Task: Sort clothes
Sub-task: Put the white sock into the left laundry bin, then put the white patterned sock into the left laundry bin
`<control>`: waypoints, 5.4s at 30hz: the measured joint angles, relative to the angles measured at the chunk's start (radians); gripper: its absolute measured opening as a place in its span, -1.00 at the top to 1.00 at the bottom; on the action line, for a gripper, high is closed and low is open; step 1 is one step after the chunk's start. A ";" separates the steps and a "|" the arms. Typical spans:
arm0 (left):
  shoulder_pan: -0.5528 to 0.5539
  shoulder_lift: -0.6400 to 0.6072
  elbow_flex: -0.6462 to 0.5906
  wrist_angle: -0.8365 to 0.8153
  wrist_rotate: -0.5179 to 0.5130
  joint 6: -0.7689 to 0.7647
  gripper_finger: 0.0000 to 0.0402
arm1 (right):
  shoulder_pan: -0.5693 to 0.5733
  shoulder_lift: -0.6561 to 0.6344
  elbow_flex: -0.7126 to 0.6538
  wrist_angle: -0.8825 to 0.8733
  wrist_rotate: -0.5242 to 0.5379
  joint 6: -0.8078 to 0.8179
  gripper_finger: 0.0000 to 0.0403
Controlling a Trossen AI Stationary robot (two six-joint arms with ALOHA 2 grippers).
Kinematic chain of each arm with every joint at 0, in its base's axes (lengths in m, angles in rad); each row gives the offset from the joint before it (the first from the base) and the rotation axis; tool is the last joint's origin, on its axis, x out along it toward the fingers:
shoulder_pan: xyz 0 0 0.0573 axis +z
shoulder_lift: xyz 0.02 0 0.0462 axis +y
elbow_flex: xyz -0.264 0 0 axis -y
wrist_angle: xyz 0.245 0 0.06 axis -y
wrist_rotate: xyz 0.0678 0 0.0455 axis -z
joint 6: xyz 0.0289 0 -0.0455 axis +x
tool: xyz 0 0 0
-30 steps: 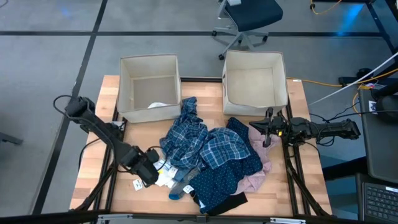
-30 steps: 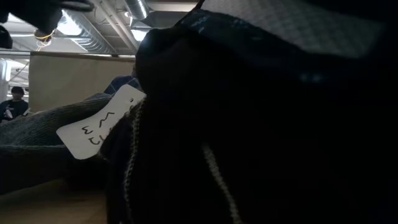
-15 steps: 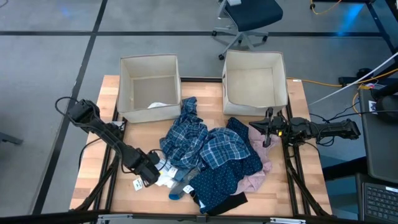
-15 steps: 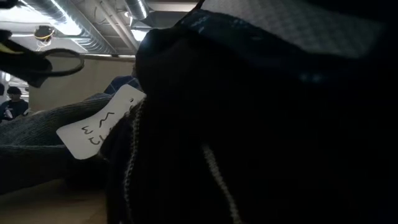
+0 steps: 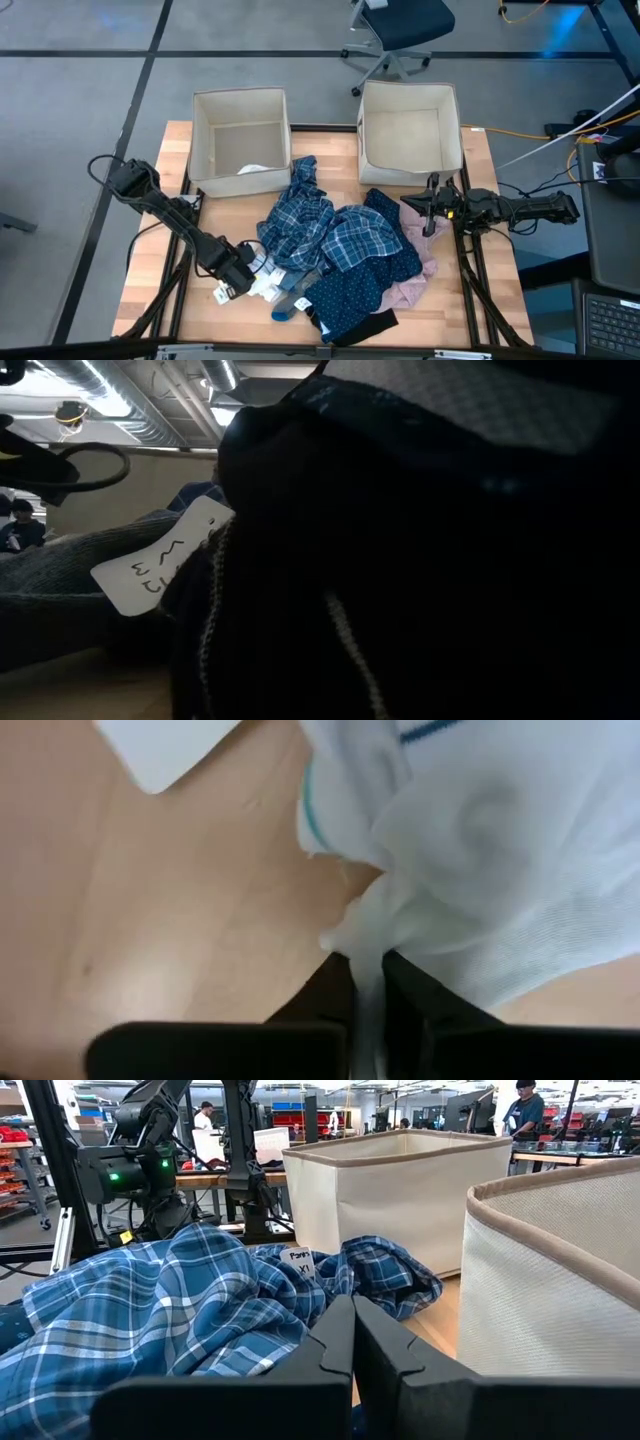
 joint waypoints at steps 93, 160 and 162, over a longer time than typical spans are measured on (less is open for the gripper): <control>1.052 -0.660 0.267 -0.410 -0.438 0.800 0.24 | 0.000 0.000 0.000 0.004 0.026 0.004 0.97; -0.011 0.171 0.139 0.012 -0.127 0.007 0.41 | 0.000 0.000 0.000 0.002 0.044 0.003 0.97; -0.011 0.171 0.138 0.011 -0.126 0.027 0.57 | 0.000 0.000 0.000 0.002 0.044 0.003 0.97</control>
